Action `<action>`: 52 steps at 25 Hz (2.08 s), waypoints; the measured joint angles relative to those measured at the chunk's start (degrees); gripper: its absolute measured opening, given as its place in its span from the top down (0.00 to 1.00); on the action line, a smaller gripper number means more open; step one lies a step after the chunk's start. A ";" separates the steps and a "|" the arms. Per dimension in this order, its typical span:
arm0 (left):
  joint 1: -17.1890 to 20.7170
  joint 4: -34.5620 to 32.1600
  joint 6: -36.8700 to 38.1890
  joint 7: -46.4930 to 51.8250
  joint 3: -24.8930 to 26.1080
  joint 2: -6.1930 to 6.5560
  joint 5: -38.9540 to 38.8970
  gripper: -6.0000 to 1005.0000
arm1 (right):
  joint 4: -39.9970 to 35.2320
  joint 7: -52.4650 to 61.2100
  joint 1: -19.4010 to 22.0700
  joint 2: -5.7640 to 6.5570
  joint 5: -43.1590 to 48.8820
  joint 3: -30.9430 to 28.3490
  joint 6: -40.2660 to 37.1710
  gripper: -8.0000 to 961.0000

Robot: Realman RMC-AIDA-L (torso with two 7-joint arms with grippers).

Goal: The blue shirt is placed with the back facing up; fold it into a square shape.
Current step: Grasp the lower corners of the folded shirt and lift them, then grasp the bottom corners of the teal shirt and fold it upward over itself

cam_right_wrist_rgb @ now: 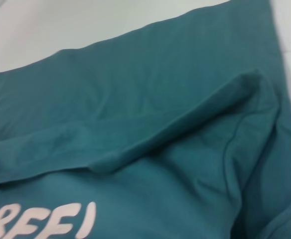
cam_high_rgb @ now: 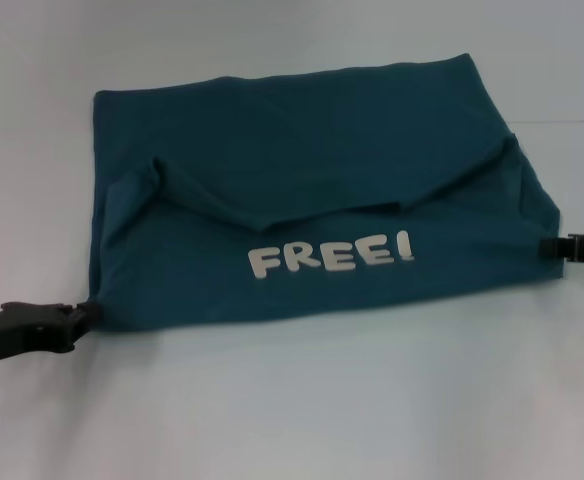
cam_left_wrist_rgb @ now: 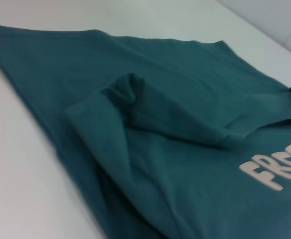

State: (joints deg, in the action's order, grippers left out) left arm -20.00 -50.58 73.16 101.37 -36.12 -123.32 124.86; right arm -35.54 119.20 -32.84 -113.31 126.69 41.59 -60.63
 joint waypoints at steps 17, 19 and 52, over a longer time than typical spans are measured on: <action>1.92 -3.29 17.33 0.40 7.03 0.52 3.56 0.97 | -5.81 -8.96 10.81 0.16 -0.67 -7.73 -21.96 0.98; 1.98 -3.29 19.69 0.41 7.99 0.60 4.48 0.97 | -6.02 -10.63 12.08 0.40 -0.58 -8.87 -24.56 0.98; 7.80 -3.41 42.68 -1.05 15.85 0.36 12.20 0.96 | -6.02 -25.79 21.68 2.17 5.73 -15.36 -45.80 0.98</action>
State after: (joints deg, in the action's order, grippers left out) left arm -12.20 -53.99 115.83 100.31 -20.28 -122.95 137.06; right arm -41.56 93.41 -11.16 -111.14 132.43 26.24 -106.43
